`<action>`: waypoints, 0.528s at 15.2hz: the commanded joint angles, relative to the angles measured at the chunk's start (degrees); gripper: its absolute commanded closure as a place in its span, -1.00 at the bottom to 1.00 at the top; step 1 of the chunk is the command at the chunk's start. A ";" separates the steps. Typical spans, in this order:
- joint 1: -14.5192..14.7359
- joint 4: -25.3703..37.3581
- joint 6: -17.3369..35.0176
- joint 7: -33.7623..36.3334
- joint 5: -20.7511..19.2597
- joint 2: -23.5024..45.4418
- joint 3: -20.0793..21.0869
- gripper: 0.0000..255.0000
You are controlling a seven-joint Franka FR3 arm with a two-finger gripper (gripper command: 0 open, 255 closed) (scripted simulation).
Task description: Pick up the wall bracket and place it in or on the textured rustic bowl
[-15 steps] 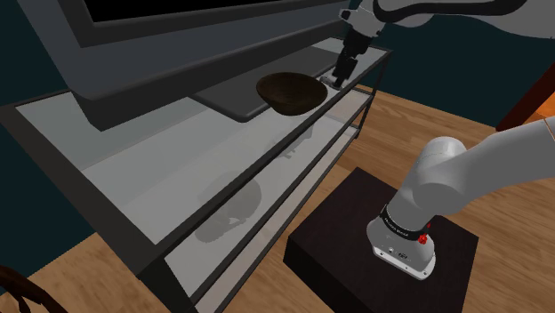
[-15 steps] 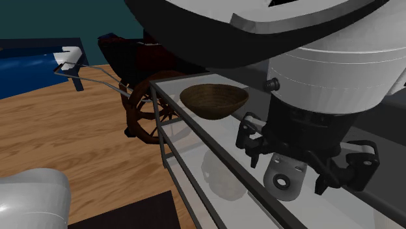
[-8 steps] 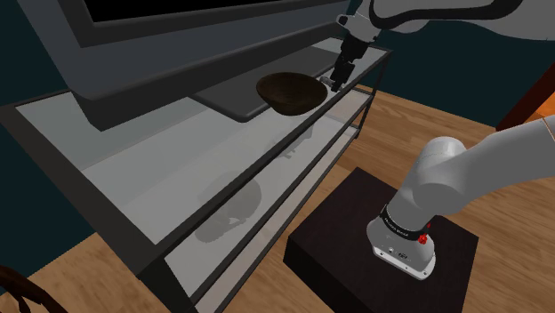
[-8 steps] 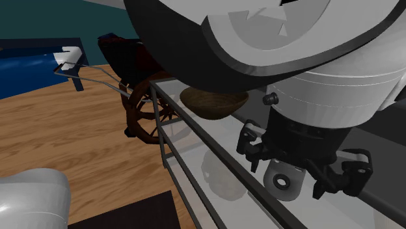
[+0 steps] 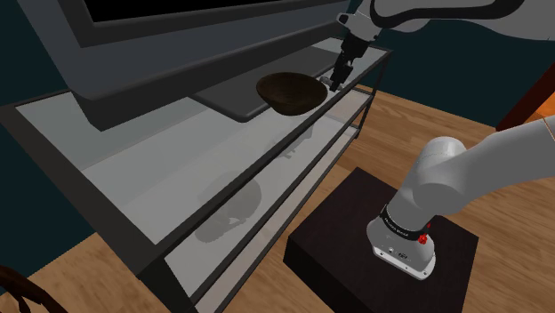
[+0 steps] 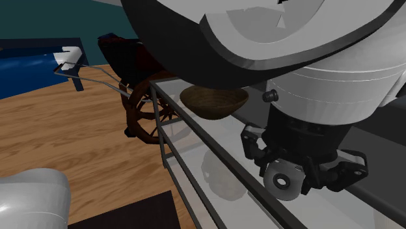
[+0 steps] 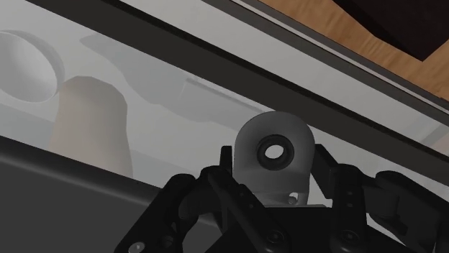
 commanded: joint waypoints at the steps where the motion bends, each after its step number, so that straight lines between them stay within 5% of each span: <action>1: -0.06 -0.31 0.00 -0.03 -0.14 0.19 -0.13 1.00; 8: 0.16 2.93 -3.04 0.31 0.20 0.37 0.39 1.00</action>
